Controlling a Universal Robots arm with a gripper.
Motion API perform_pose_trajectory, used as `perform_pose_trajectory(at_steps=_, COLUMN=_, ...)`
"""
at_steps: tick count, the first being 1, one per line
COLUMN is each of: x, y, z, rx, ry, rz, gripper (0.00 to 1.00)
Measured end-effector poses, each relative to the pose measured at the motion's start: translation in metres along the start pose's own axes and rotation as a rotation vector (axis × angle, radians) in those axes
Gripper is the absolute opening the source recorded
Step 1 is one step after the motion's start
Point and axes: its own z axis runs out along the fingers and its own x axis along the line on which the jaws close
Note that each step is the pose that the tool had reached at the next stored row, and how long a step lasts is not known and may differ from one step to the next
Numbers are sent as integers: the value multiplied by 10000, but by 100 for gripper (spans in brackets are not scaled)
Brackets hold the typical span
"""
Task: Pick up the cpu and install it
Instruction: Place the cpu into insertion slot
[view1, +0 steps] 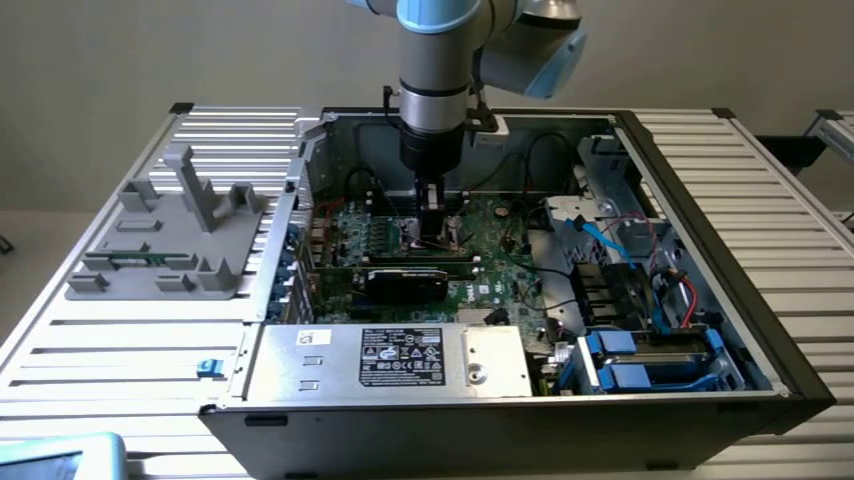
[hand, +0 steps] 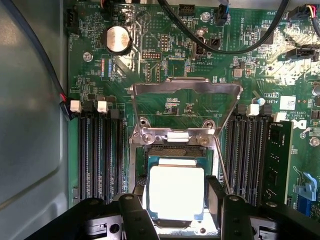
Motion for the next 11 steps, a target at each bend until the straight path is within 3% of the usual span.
perform_pose_trajectory(at_steps=11, x=-5, y=21, z=17, rx=-8, ry=0, rz=63, gripper=56)
